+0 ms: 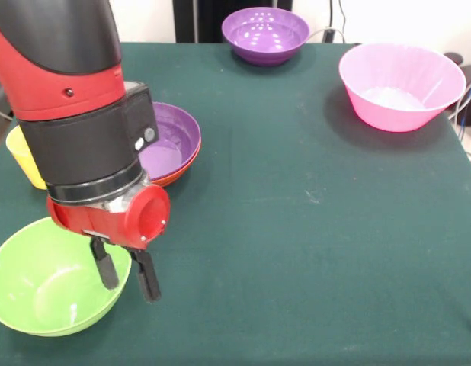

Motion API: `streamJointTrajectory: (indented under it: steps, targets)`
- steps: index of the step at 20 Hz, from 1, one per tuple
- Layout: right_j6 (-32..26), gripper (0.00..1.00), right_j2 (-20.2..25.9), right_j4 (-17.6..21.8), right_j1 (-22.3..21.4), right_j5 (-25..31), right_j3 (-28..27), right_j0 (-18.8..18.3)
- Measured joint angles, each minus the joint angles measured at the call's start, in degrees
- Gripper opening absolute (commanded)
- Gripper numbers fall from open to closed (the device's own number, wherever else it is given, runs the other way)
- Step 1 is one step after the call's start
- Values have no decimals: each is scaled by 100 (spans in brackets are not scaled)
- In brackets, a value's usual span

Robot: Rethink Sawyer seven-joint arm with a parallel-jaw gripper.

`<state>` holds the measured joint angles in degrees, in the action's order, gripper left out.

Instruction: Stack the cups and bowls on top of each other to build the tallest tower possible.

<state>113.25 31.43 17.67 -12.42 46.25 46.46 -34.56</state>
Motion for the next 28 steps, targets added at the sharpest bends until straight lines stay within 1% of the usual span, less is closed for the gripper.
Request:
streamJointTrajectory:
  steps: [4, 9, 10, 19, 20, 22, 28]
  targets:
    - [0, 100, -2, 1, -109, 0, 129, -103]
    - [0, 100, -2, 2, -365, 1, 338, -235]
    - [0, 100, -5, 2, -486, 0, 430, -262]
    - [0, 100, -23, 36, -1151, 1, 774, -262]
    - [0, 100, -25, 37, -1166, 1, 781, -262]
    - [0, 100, -36, 49, -1366, 1, 864, -262]
    - [0, 100, -56, 87, -1651, 2, 930, -262]
